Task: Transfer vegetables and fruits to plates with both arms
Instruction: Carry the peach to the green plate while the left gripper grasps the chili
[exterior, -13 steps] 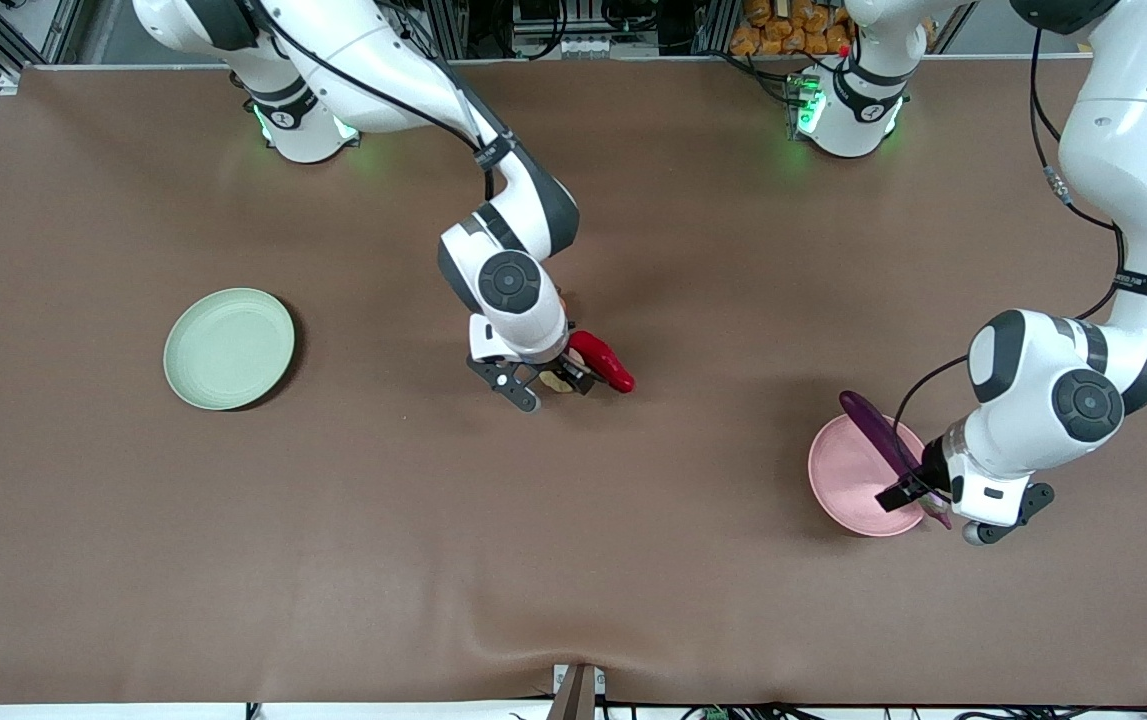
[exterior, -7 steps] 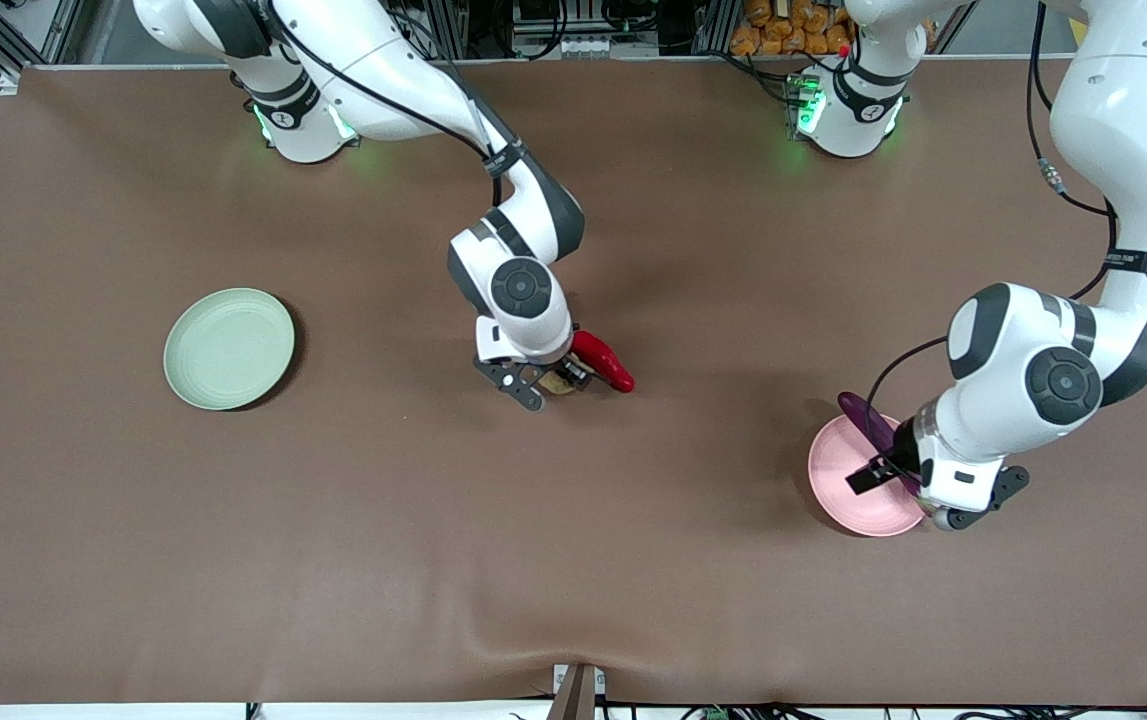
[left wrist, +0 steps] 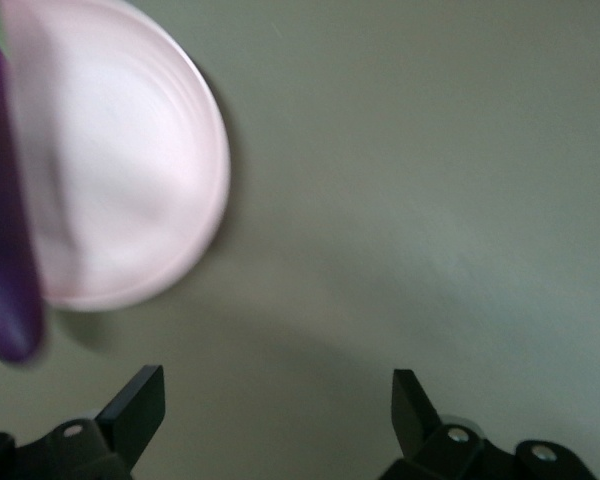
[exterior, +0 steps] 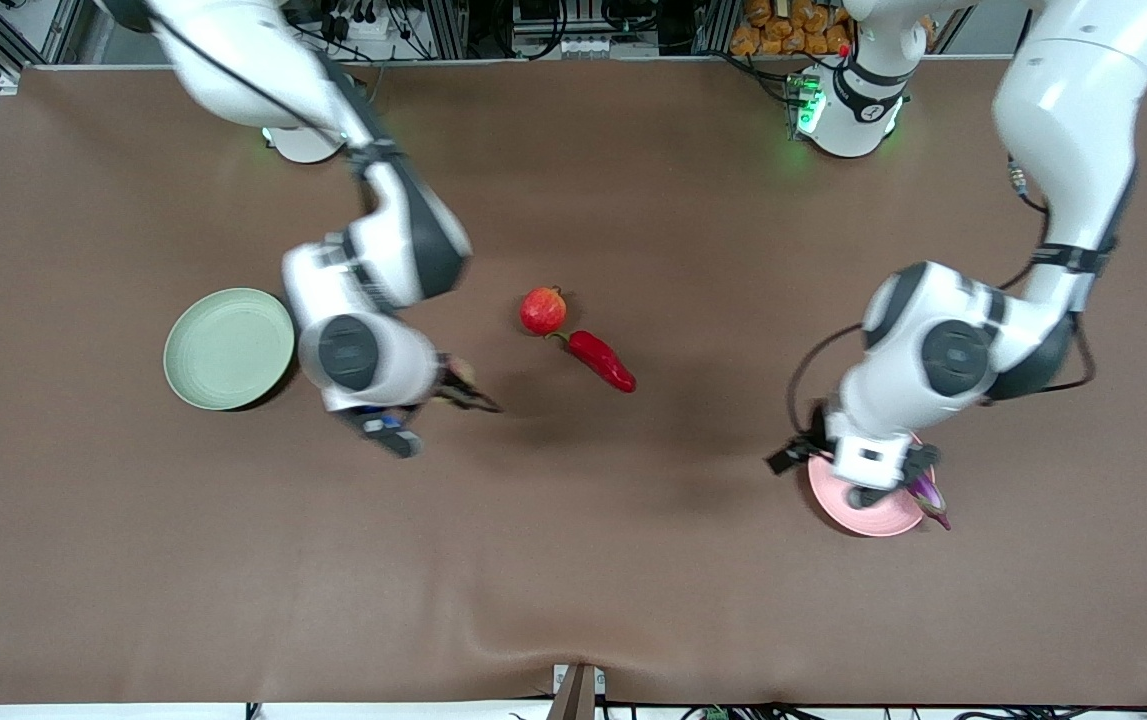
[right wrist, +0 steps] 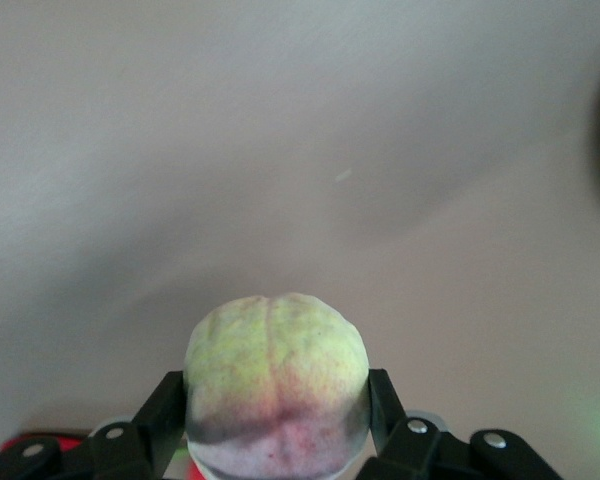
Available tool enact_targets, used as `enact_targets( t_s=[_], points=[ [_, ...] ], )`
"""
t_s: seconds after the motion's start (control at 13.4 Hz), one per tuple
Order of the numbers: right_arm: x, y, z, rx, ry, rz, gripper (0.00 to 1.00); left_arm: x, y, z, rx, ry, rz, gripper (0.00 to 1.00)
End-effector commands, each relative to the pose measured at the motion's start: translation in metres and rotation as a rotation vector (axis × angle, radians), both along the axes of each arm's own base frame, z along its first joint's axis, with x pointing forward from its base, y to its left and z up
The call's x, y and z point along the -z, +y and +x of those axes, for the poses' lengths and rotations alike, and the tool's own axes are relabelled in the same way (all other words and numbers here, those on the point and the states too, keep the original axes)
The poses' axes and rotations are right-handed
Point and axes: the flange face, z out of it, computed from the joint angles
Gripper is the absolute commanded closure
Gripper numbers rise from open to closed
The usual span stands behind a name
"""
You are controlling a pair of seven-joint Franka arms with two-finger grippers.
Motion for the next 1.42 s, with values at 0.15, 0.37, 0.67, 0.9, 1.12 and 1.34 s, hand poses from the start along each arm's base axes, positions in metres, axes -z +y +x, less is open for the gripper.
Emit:
enact_targets(
  t_s=[0.15, 0.37, 0.67, 0.9, 1.12, 1.34],
  points=[
    [-0.022, -0.148, 0.007, -0.168, 0.064, 0.077, 1.0, 0.022, -0.091, -0.031, -0.078, -0.017, 0.008, 0.0],
    [-0.008, -0.226, -0.006, -0.266, 0.103, 0.089, 1.0, 0.048, -0.147, -0.06, -0.097, -0.016, 0.052, 0.0],
    [0.026, -0.295, -0.036, -0.361, 0.091, 0.127, 1.0, 0.087, -0.199, -0.1, -0.165, -0.037, 0.124, 0.0],
    [0.057, -0.339, -0.064, -0.409, 0.063, 0.164, 1.0, 0.11, -0.223, -0.126, -0.25, -0.017, 0.119, 0.0],
    [0.084, -0.367, -0.091, -0.441, 0.039, 0.187, 1.0, 0.13, -0.238, -0.146, -0.304, -0.006, 0.124, 0.0],
    [0.091, -0.372, -0.112, -0.423, 0.046, 0.195, 1.0, 0.141, -0.247, -0.162, -0.338, 0.006, 0.124, 0.0]
  ],
)
